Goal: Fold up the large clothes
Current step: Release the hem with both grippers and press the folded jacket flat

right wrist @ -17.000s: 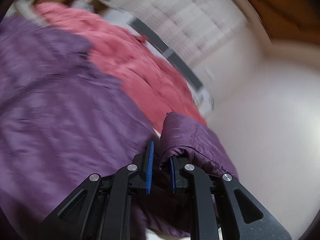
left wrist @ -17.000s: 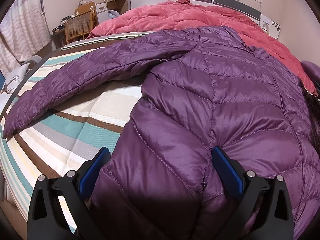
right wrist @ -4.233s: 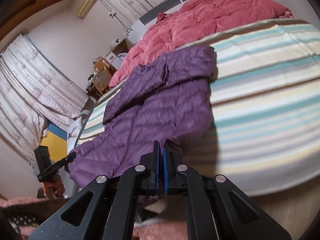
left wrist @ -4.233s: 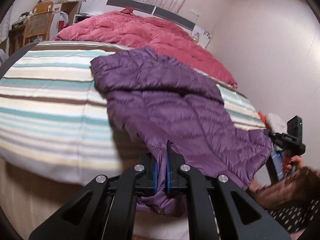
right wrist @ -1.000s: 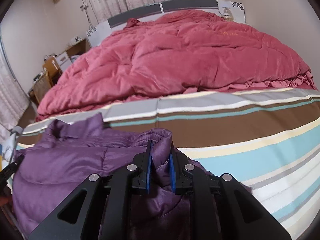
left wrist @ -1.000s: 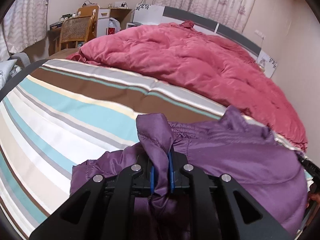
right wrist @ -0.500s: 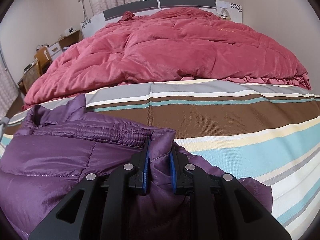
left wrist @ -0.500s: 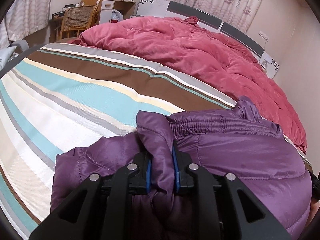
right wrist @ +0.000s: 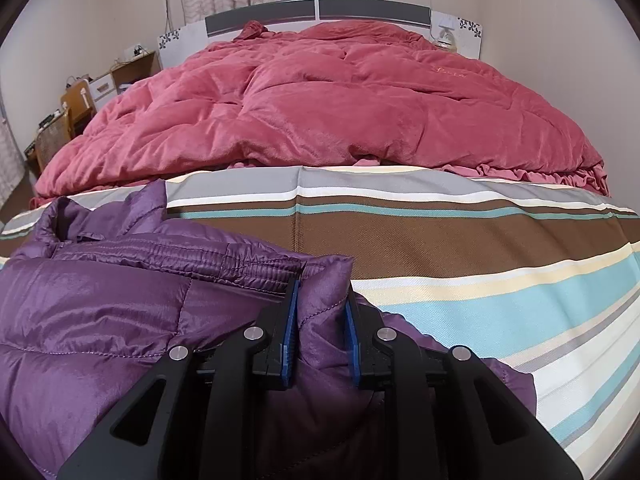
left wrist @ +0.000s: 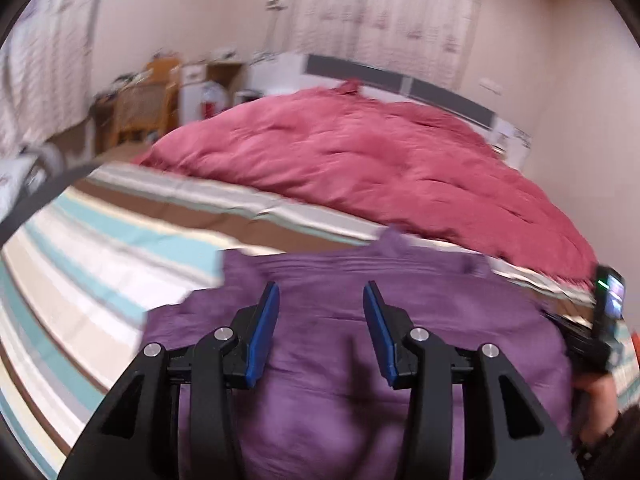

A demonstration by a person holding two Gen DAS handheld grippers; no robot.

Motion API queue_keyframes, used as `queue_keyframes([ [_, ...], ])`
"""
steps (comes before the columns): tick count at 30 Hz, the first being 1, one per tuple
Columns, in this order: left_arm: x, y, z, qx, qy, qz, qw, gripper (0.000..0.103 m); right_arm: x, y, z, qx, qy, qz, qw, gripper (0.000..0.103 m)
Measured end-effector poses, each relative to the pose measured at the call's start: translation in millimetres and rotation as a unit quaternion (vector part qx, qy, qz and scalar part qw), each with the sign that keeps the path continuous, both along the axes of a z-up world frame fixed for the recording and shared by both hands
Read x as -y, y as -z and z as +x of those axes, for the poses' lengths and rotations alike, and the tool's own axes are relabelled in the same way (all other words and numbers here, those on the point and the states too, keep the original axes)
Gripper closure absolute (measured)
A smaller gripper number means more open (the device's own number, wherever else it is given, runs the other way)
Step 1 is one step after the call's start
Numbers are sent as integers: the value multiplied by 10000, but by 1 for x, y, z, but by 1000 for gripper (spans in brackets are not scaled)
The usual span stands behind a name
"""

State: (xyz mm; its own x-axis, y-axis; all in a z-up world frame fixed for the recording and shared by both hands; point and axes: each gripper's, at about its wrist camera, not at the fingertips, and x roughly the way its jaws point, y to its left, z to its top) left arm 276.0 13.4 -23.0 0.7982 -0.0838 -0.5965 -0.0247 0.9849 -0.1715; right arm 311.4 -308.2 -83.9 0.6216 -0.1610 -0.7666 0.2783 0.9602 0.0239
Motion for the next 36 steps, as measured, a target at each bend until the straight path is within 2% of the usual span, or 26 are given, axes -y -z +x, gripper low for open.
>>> queue_keyframes([
  [2,29,-2,7,-158,385,233,9989,61,0,0,0,4,1,3,10000,83],
  [3,41,1,12,-245,502,345,9978,64,0,0,0,1,1,1,10000,83],
  [6,64,22,37,-665,638,606,9939,72,0,0,0,-3,1,-13,10000,83],
  [7,67,32,45,-762,619,685,9928,71,0,0,0,-6,2,-20,10000,83],
  [10,64,55,57,-826,688,440,9932,71,0,0,0,6,12,38,10000,83],
  [16,62,65,52,-807,675,198,9943,71,2,-1,-1,12,11,92,10000,83],
  [18,58,67,52,-812,686,57,9943,71,5,-4,-3,21,24,187,9998,76],
  [19,56,68,52,-808,687,10,9944,71,6,-9,-7,52,82,182,9998,69],
  [21,56,69,52,-801,681,-8,9945,71,3,-31,-28,460,37,310,9985,68],
  [24,58,69,53,-801,670,28,9945,71,-21,-59,-57,861,-355,286,9952,68],
  [26,58,68,52,-795,660,38,9946,71,-49,-69,-74,1006,-834,269,9911,68],
  [30,58,67,51,-785,630,80,9949,70,-88,-50,-62,583,-1354,183,9889,68],
  [33,55,67,50,-773,629,-27,9950,70,-89,-19,-36,209,-1189,92,9926,68],
  [36,52,68,51,-789,619,-102,9949,70,-82,-5,-28,175,-1062,315,9937,68],
])
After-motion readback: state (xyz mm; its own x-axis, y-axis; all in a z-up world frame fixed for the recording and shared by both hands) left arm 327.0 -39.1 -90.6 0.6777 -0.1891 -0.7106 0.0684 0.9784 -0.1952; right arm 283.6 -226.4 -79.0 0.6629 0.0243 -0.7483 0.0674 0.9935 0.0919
